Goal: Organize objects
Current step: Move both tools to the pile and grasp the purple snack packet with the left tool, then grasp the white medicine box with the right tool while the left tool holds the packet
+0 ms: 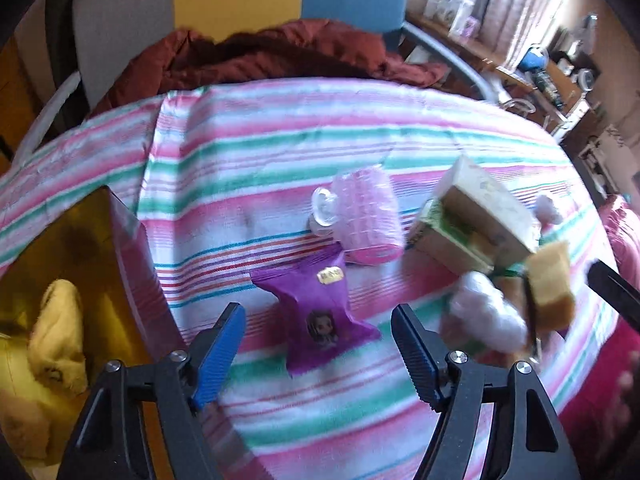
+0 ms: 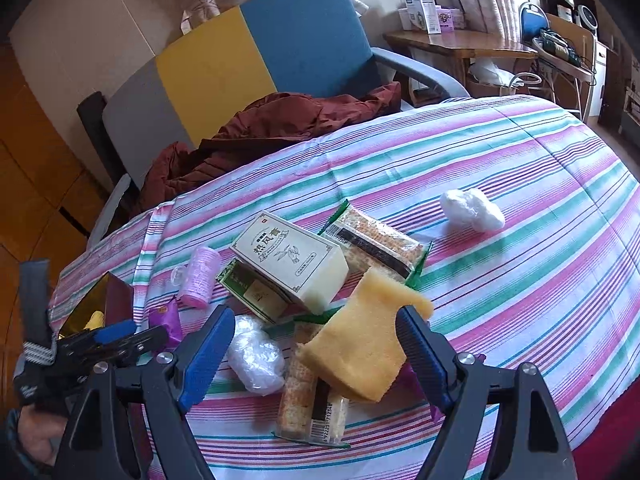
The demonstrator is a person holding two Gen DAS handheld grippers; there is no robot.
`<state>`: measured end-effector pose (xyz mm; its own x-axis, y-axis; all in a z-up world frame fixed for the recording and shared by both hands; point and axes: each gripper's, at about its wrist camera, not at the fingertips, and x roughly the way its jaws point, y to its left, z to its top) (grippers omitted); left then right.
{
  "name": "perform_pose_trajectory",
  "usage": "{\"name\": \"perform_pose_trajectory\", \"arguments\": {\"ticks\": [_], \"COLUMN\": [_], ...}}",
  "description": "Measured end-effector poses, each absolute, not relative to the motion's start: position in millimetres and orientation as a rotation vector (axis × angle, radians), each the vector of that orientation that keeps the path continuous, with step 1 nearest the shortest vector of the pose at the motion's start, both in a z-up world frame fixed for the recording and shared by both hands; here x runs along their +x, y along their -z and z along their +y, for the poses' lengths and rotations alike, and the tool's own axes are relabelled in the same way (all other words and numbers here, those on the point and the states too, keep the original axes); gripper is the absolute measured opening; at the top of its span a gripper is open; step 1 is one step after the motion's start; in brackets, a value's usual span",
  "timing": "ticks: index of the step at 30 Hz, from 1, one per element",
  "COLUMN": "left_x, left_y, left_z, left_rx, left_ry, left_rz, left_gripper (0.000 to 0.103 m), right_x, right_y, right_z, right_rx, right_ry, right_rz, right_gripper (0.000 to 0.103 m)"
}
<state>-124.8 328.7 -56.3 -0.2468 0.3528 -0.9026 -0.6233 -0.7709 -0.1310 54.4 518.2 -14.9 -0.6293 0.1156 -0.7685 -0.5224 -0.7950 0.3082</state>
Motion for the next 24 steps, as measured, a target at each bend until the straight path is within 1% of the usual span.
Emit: {"name": "perform_pose_trajectory", "arguments": {"ticks": [5,7,10,12,17,24], "left_x": [-130,-132,-136,-134,-129,-127], "left_y": [65,69,73,71,73,77], "left_z": [345,349,350,351,350,357], "left_rx": [-1.397,-1.388,-1.375,-1.349,-1.349,-1.347], "left_ry": [-2.089,-2.113,-2.147,-2.142,-2.091,-2.027], "left_rz": [0.436,0.503,0.576,0.613,0.595,0.607], "left_gripper": [0.075,0.075,0.069,0.06,0.061,0.055], "right_x": [52,51,51,50,50,51], "right_y": [16,16,17,18,19,19], "right_z": [516,515,515,515,516,516], "right_rx": [-1.114,-1.119,-1.126,-1.132,-1.142,-1.143], "right_ry": [-2.446,-2.449,-2.449,-2.446,-2.439,-2.433], "right_rz": [0.738,0.738,0.736,0.734,0.741,0.738], "right_gripper": [0.084,0.084,0.084,0.084,0.084,0.084]}}
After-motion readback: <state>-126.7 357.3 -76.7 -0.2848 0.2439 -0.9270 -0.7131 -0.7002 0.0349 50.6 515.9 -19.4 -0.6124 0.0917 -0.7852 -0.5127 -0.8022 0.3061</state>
